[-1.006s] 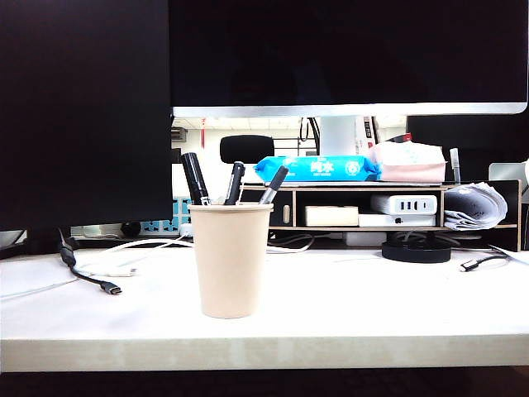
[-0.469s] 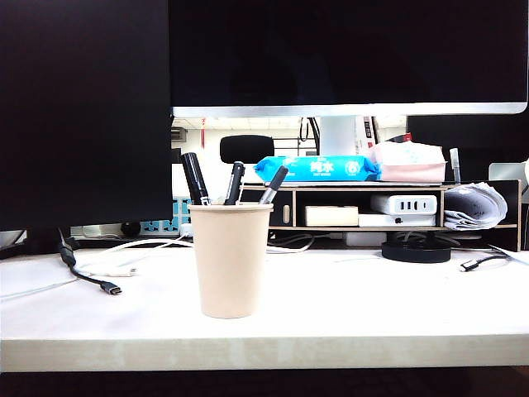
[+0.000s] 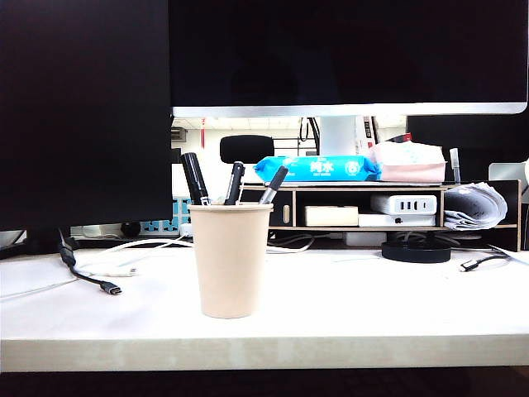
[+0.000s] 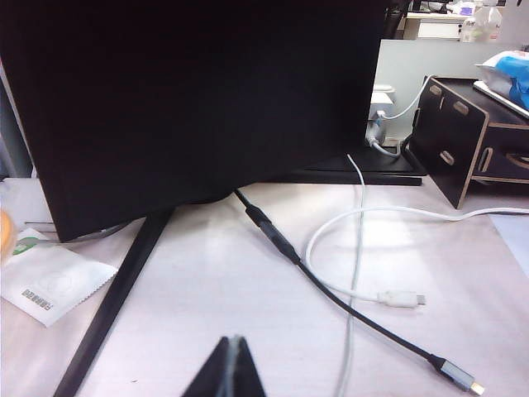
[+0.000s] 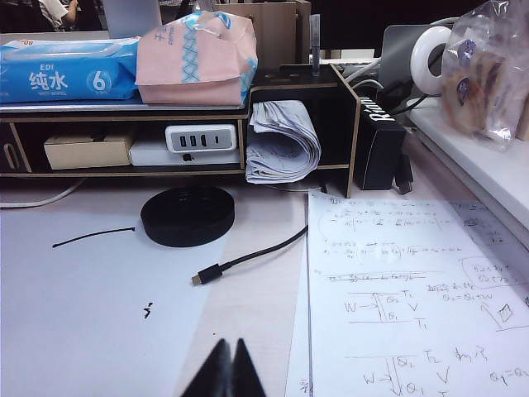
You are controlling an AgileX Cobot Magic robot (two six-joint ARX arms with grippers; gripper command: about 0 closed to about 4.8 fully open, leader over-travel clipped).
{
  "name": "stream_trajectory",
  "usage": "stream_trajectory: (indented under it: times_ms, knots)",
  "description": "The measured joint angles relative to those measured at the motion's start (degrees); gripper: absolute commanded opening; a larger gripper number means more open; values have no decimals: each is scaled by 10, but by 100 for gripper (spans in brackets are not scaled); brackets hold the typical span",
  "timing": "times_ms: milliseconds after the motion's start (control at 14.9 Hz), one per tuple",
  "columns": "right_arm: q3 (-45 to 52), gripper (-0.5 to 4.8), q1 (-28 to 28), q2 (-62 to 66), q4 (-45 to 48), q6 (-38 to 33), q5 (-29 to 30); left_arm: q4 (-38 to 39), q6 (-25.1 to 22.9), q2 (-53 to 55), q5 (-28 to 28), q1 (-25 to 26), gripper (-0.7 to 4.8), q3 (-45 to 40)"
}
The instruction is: Pick up the marker and insert it into the paper cup.
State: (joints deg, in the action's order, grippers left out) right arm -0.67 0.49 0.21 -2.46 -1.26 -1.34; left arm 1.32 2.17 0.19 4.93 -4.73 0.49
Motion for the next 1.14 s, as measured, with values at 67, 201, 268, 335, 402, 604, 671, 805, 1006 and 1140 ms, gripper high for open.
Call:
stream_trajectory:
  times_ms: [67,201,268,335,402,604,671,805,1006,1140]
  knots:
    - [0,14,0,0,0,0,0,0,0,0,0,0,-4,0]
    - [0,14,0,0,0,0,0,0,-7,0,-3,0,-4,0]
    - [0,14,0,0,0,0,0,0,-15,0,-10,0,-4,0]
    - [0,14,0,0,0,0,0,0,-16,0,-11,0,-4,0]
    - [0,14,0,0,0,0,0,0,-17,0,-11,0,-4,0]
    - [0,14,0,0,0,0,0,4,-2,0,-11,0,-4,0]
    - [0,14,0,0,0,0,0,9,-1,0,-11,0,-4,0]
    - [0,14,0,0,0,0,0,10,0,0,-11,0,-4,0]
    - [0,14,0,0,0,0,0,10,0,0,-11,0,-4,0]
    - [0,14,0,0,0,0,0,10,0,0,-11,0,-4,0]
